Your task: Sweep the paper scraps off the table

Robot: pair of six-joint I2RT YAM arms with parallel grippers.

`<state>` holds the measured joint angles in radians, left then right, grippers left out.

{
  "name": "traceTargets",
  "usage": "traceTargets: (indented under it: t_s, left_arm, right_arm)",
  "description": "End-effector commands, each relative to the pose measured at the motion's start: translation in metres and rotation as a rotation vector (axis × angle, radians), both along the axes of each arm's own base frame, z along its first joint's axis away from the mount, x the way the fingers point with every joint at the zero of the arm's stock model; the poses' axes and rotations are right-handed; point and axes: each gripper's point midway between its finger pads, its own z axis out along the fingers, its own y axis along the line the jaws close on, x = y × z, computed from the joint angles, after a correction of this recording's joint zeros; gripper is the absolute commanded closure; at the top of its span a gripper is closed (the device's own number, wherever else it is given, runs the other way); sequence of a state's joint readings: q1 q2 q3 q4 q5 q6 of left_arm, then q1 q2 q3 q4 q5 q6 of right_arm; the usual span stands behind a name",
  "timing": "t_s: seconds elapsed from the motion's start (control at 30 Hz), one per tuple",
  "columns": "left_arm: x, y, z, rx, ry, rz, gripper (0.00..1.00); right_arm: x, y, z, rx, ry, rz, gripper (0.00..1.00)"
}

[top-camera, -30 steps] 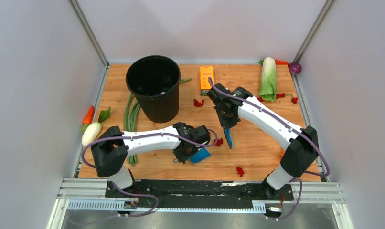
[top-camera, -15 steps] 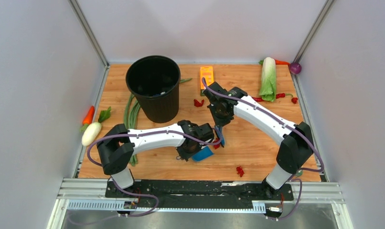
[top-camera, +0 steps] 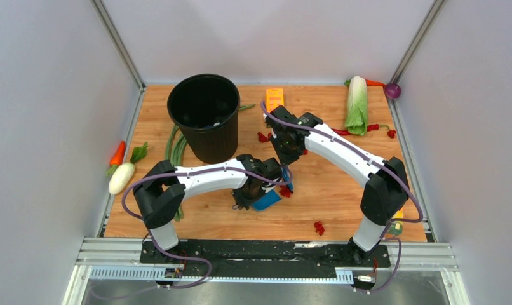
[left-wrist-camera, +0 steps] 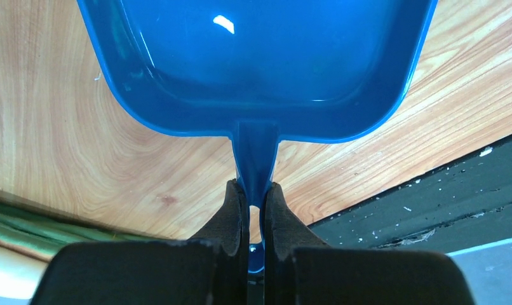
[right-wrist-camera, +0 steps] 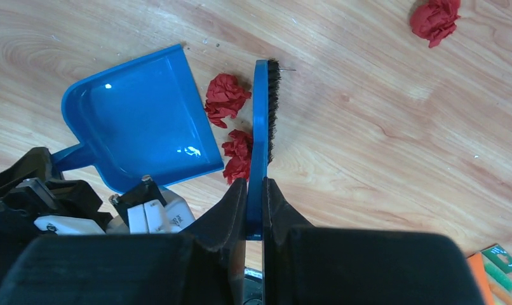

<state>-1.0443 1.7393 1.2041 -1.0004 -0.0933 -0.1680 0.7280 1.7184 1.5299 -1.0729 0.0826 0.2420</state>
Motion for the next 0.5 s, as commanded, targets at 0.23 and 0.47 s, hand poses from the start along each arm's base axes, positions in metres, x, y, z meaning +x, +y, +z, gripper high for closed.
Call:
traceTargets:
  t_s: [0.23,0.47]
  left_arm:
    - [0.004,-0.018,0.012,-0.063,0.004,-0.046,1.00]
    - [0.006,-0.026,0.016,-0.079,0.012,-0.055,1.00]
  right_arm:
    - [-0.013,0.047,0.000,0.167,0.096,0.090,1.00]
    - [-0.029,0.061,0.006,0.264,0.159,0.121,1.00]
